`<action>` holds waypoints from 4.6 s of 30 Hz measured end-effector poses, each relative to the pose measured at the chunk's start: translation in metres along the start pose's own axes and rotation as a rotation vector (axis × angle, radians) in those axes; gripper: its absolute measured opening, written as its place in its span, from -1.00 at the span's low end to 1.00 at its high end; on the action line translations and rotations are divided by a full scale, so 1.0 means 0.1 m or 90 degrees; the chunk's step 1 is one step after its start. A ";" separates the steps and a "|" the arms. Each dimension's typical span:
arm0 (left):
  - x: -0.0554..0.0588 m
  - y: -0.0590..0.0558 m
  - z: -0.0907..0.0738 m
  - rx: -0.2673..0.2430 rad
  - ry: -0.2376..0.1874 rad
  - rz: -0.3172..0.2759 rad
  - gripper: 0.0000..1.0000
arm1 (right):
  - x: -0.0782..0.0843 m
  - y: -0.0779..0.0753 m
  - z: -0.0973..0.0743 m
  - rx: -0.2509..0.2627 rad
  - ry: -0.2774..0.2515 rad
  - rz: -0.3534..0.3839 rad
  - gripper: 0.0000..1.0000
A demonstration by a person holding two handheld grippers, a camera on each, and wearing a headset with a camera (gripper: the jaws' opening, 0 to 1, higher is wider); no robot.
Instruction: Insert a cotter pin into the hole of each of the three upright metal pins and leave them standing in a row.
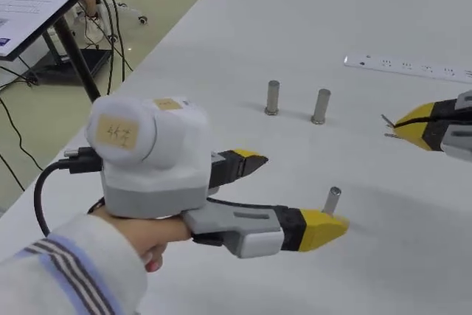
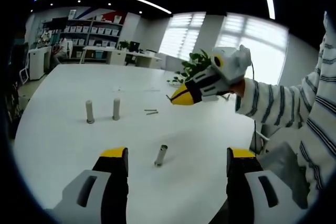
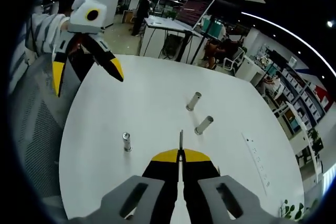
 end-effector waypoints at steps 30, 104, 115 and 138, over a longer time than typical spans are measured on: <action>-0.14 -0.10 0.31 0.045 -0.019 -0.095 -0.23 | -0.35 0.69 -0.19 0.039 -0.041 -0.060 -1.00; 0.05 -0.14 0.25 0.064 0.042 -0.118 -1.00 | -0.60 1.05 -0.05 -0.002 -0.068 -0.124 -1.00; 0.02 -0.16 0.20 0.077 0.032 -0.091 -1.00 | -0.55 0.99 -0.07 -0.010 -0.092 -0.032 -0.73; 0.14 -0.34 0.19 0.137 0.109 0.076 -1.00 | -0.45 1.08 -0.10 -0.089 -0.091 -0.026 -0.88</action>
Point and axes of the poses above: the centre of the closed fingertips' face, and the gripper's own axes: z roughly forward along the fingers, y roughly to its left, x roughly out of its underside, the point moved 3 cm from there along -z, roughly backward along the fingers, and after that the axes turned 9 degrees about -z, right-handed, at the moved point
